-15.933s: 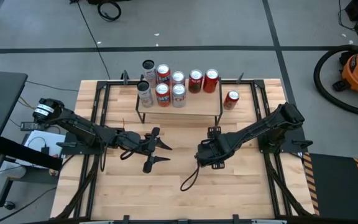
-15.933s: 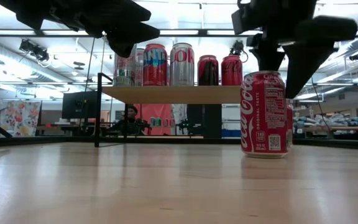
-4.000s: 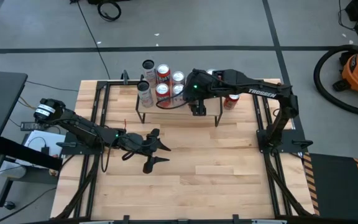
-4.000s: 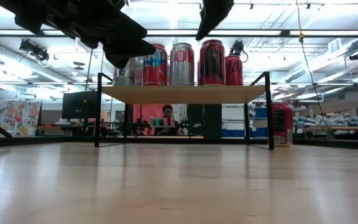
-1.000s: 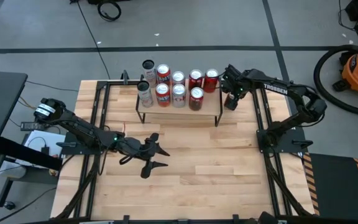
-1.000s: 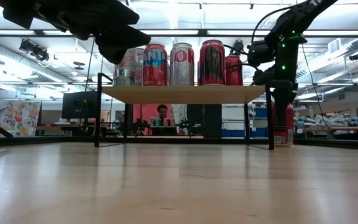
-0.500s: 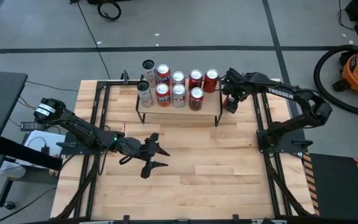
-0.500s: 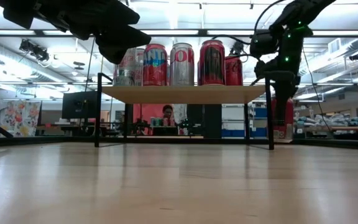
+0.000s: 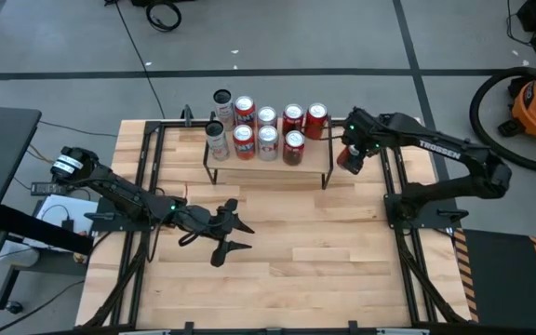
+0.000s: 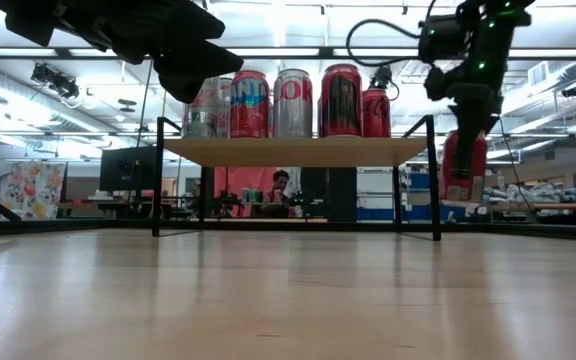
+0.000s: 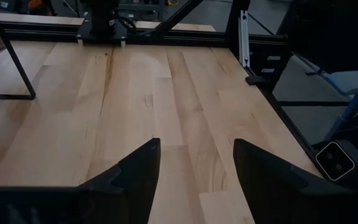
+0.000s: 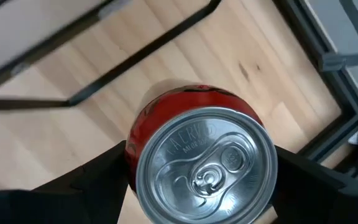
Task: Place canned beverage on shelf
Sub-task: Put the red and black soda can on the shelf aligned with the other red and black soda can
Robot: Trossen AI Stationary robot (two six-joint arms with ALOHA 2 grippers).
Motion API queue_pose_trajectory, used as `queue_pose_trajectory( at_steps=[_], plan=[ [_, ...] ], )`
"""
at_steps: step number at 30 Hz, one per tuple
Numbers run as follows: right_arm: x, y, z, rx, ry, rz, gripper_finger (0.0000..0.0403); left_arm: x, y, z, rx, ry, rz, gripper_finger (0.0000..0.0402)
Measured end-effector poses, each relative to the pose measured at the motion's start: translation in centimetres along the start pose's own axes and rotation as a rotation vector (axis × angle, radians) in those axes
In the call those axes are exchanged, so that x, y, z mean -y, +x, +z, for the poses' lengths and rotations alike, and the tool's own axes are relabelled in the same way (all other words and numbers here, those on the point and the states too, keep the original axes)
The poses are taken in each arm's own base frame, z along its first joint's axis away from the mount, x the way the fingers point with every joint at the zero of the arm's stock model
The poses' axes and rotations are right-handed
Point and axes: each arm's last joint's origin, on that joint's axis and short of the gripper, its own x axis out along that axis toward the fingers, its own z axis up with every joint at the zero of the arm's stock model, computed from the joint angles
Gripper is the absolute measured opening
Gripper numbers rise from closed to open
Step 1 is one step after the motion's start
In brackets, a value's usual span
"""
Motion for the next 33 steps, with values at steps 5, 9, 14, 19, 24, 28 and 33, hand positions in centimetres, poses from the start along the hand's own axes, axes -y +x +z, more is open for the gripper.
queue_pose_trajectory(
  at_steps=[5,9,14,19,24,28,33],
  plan=[
    [-1.3,-1.4,-1.4,-0.015,-0.019,0.024,0.0328,0.0,0.0,0.0,0.000,0.000,0.000,0.0213],
    [-2.8,-2.5,-2.6,-0.021,-0.026,0.051,0.0328,0.0,0.0,0.0,0.000,0.000,0.000,0.0213],
    [-6.2,-3.4,-3.2,0.050,-0.086,0.135,0.0328,-0.1,0.0,0.1,0.005,-0.002,0.002,0.0213],
    [-11.0,-3.3,-3.1,0.108,-0.178,0.240,0.0329,-0.1,0.0,0.1,0.011,-0.002,0.001,0.0213],
    [-15.2,-1.5,-3.2,-0.012,-0.302,0.208,0.0329,0.0,0.0,0.2,0.023,-0.004,-0.001,0.0213],
    [-18.3,-0.5,-2.4,-0.036,-0.405,0.199,0.0329,0.0,0.0,0.2,0.023,0.006,-0.001,0.0213],
    [-21.7,-0.6,-0.9,-0.023,-0.599,0.226,0.0329,-0.1,0.0,0.2,0.023,0.021,0.000,0.0213]
  ],
)
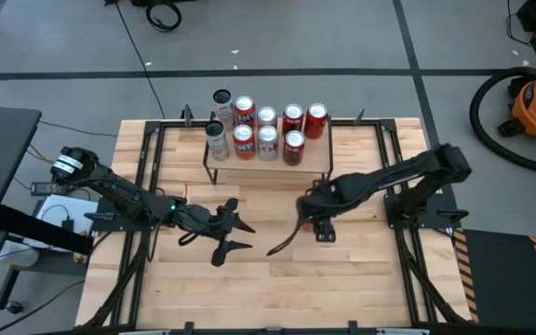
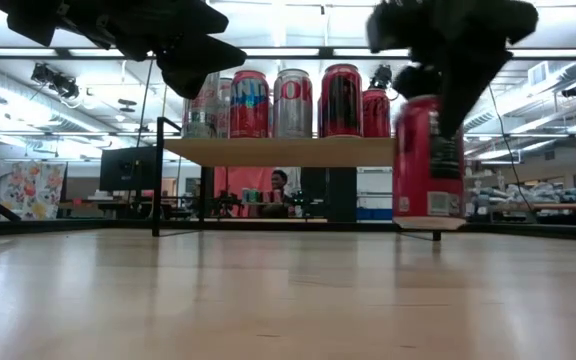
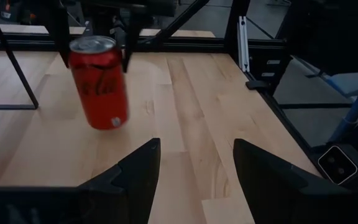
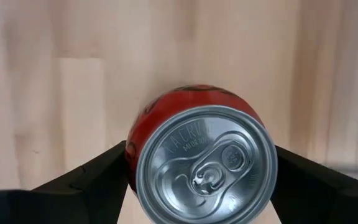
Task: Place canned beverage on shelf
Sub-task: Put the red and black soda can on the shelf aligned with the other red and black soda can
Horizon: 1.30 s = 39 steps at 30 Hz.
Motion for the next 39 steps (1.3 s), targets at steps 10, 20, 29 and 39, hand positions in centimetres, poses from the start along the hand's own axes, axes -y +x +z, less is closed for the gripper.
queue_pose_trajectory(
  at_steps=[10,20,29,39],
  plan=[
    [-1.8,2.1,3.9,0.003,-0.283,0.101,0.0330,0.0,0.0,-0.1,-0.009,0.002,0.001,0.0213],
    [-2.6,3.6,5.4,-0.002,-0.350,0.034,0.0346,-0.2,0.6,-1.0,-0.057,0.006,0.032,0.0213],
    [-2.6,3.2,6.2,0.049,-0.300,-0.025,0.0354,-3.5,3.1,-2.7,-0.009,-0.018,0.384,0.0213],
    [-2.8,1.8,6.6,0.051,-0.292,-0.021,0.0390,-5.2,5.2,-4.3,0.043,-0.098,0.349,0.0213]
  ],
)
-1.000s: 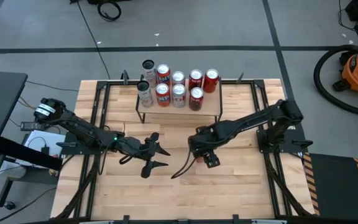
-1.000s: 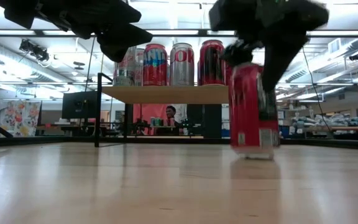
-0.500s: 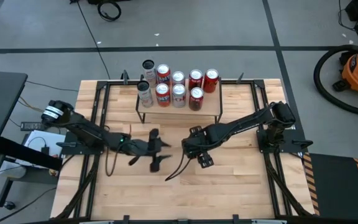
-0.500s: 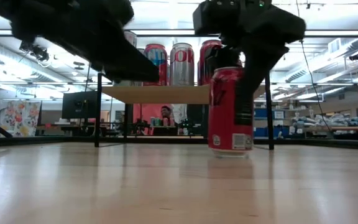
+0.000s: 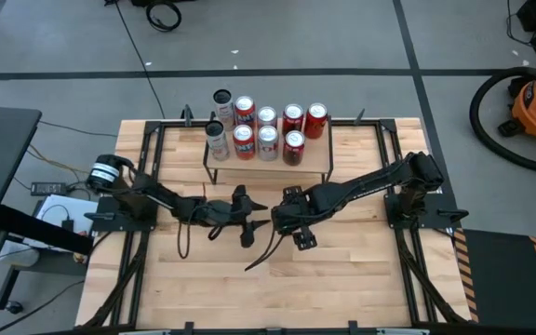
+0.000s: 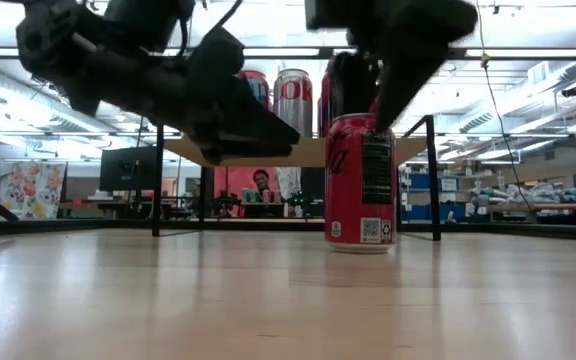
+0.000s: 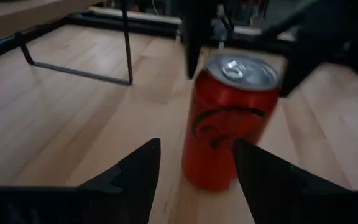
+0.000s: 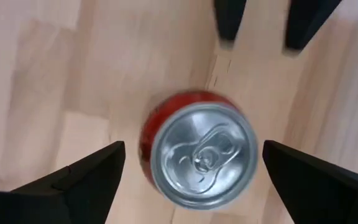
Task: Place canned beverage on shelf
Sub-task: Put the red and black soda can on the shelf aligned with the other red and black soda can
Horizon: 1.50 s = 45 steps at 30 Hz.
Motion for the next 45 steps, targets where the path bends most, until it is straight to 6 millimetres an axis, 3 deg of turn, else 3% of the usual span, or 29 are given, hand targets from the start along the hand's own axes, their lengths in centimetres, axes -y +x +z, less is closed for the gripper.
queue_pose_trajectory(
  at_steps=[7,12,20,28,38,45],
  plan=[
    [-1.8,-1.8,0.0,-0.036,0.024,-0.132,0.0388,-1.1,1.3,-0.6,0.089,-0.073,0.093,0.0213],
    [-3.4,-1.1,-0.8,-0.052,0.038,-0.207,0.0378,-1.8,2.7,-0.6,0.103,-0.139,0.133,0.0213],
    [-3.9,0.9,-2.4,-0.092,0.079,-0.288,0.0366,-0.3,5.4,-0.4,0.018,-0.099,0.094,0.0213],
    [-3.4,1.8,-3.5,-0.093,0.076,-0.339,0.0365,0.8,5.0,-0.8,-0.022,-0.065,0.070,0.0213],
    [-0.9,-0.5,-4.1,-0.012,0.155,-0.390,0.0365,2.8,3.9,-1.2,-0.077,-0.050,0.019,0.0213],
    [-2.8,-1.0,-5.0,-0.024,0.185,-0.324,0.0365,2.7,3.8,-1.2,-0.087,-0.028,0.056,0.0213]
  ],
)
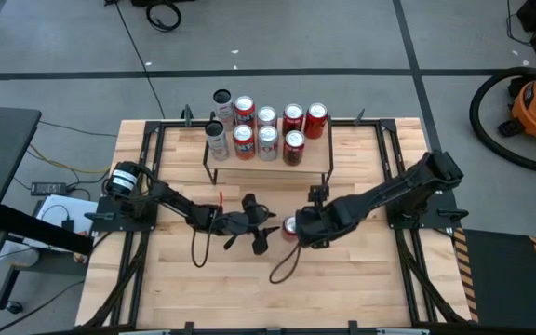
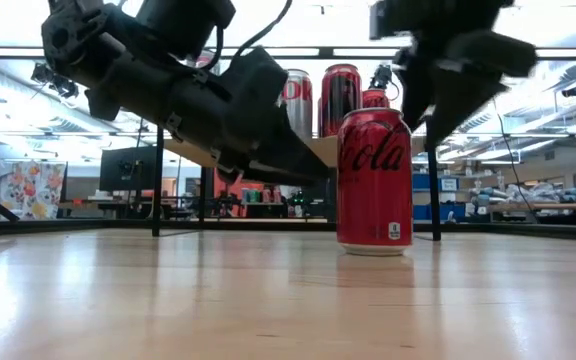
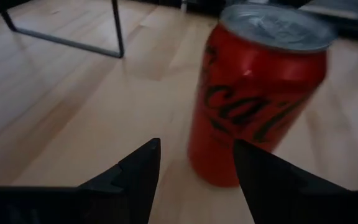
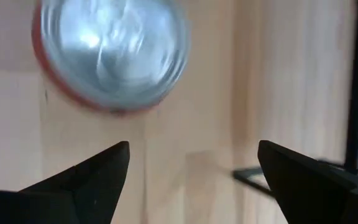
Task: Place canned beverage on shelf
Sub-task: Put the red and black soda can on the shelf aligned with the other red and black soda can
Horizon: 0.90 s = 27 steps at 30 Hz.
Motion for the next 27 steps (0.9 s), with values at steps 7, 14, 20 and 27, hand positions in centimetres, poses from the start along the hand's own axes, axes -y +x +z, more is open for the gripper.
queue_pose_trajectory(
  at_steps=[7,14,20,27],
  plan=[
    [-2.0,1.2,-1.1,0.010,0.043,0.078,0.0365,-0.4,0.0,0.0,0.015,0.002,0.101,0.0213],
    [-2.6,1.8,-0.6,0.099,0.063,0.120,0.0365,-0.9,0.3,0.3,0.048,-0.018,0.133,0.0213],
    [-1.4,2.5,-0.3,0.099,0.037,0.082,0.0365,-0.4,0.2,0.4,0.045,0.007,0.058,0.0213],
    [0.3,3.4,0.0,0.076,-0.027,0.029,0.0365,0.2,-0.1,0.2,0.034,0.035,0.012,0.0213]
  ],
)
